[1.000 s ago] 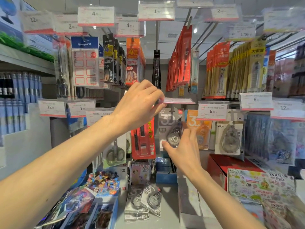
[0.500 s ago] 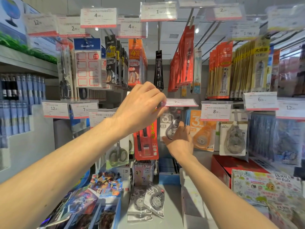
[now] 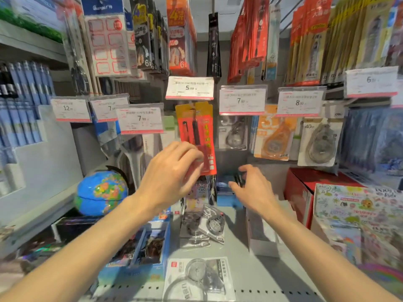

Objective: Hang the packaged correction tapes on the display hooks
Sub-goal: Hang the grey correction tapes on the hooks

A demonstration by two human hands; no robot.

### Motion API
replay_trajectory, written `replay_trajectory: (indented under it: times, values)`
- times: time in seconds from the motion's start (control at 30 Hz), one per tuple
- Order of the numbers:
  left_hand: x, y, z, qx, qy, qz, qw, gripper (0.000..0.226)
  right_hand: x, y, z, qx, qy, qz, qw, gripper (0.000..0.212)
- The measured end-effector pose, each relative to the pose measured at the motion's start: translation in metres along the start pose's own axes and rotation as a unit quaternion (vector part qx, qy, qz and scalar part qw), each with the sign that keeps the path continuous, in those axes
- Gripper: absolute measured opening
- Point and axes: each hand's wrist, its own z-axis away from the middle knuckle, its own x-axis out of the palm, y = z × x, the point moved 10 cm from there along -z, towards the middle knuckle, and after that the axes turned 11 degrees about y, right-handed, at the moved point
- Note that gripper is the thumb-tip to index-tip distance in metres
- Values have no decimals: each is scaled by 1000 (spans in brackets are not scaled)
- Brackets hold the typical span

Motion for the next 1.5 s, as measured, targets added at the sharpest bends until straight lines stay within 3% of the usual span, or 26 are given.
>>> replay_trajectory:
  times: [0.1,0.23,0.33,0.43,0.67,0.73,0.8,0.9,1.03,1.33,1.43,1.47,1.5]
  values:
    - [55,-27,57,-200,-149,21,968,14,39,15,13,37,-100,16,994,41]
    - [123,-43,138,-381,-343,37,858,19,106,40,32,124,-217,-15,968,32]
    - [154,-38,179,-445,-426,72,785,15,134,51,48,187,-257,-44,947,21]
    - [171,-38,202,-486,-433,90,754,19,148,60,63,251,-264,-98,926,9]
    - [186,-40,219,-569,-394,186,697,24,150,62,72,305,-259,-179,899,11]
    - [183,-35,223,-600,-382,232,664,24,144,59,71,306,-244,-191,900,10]
    - [176,-30,226,-643,-356,280,618,9,136,55,69,290,-222,-192,911,13]
    - [162,-25,226,-684,-301,336,574,27,121,42,68,250,-208,-228,918,13]
    - [145,-15,218,-685,-257,383,564,28,95,27,74,213,-196,-293,911,13]
    - [133,3,184,-642,-219,417,605,24,57,14,65,127,-152,-276,941,32]
    - [130,11,169,-609,-221,420,635,18,35,16,59,98,-107,-252,957,30]
    - [127,12,161,-587,-221,409,662,17,28,17,59,90,-92,-230,965,32]
    - [124,10,153,-551,-223,378,710,16,20,20,58,83,-75,-198,974,43]
